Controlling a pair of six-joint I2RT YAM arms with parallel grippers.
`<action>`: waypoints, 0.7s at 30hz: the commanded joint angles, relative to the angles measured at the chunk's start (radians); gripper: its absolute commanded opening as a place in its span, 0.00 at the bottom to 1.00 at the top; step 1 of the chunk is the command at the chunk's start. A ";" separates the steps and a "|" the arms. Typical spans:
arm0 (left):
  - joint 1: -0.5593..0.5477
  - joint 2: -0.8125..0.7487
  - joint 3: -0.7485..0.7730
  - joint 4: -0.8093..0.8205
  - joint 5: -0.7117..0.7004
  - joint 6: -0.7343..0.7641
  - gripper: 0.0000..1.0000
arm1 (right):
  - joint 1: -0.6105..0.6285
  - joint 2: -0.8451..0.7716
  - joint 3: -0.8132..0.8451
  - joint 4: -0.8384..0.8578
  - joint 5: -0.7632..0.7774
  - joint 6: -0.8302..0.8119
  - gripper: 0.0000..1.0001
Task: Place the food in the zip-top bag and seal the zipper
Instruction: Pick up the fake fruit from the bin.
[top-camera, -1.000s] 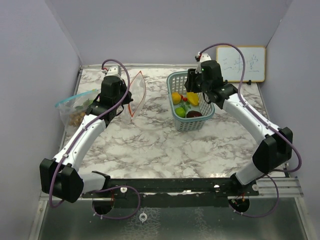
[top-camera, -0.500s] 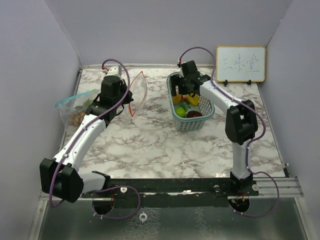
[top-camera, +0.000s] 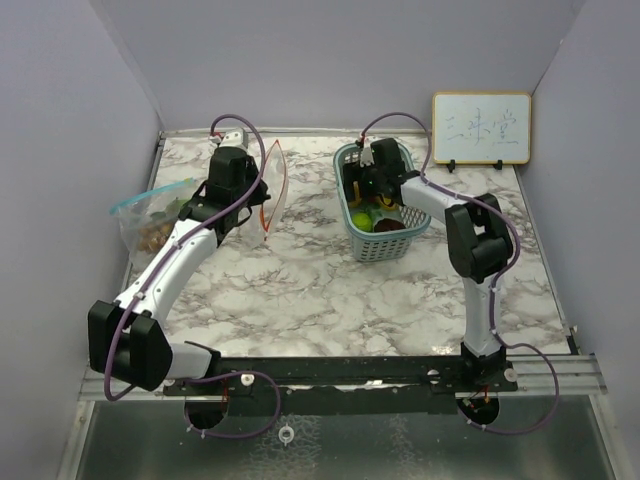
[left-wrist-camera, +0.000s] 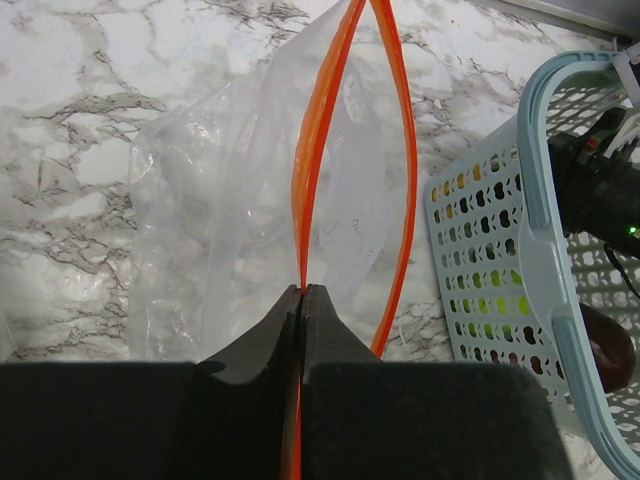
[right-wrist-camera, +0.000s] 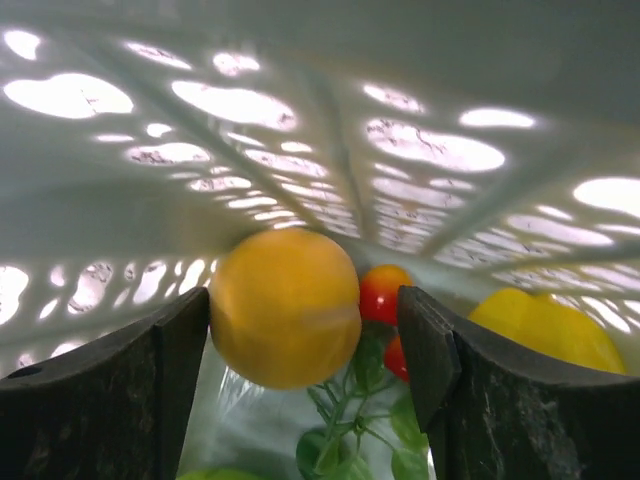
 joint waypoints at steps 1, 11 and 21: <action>0.006 0.024 0.053 -0.004 0.019 0.015 0.00 | -0.004 0.077 -0.027 0.040 -0.063 0.007 0.67; 0.006 0.059 0.078 -0.005 0.015 0.021 0.00 | -0.004 -0.054 -0.173 0.091 -0.047 -0.005 0.18; 0.005 0.068 0.088 -0.004 0.020 0.023 0.00 | -0.004 -0.344 -0.174 0.014 -0.049 0.001 0.15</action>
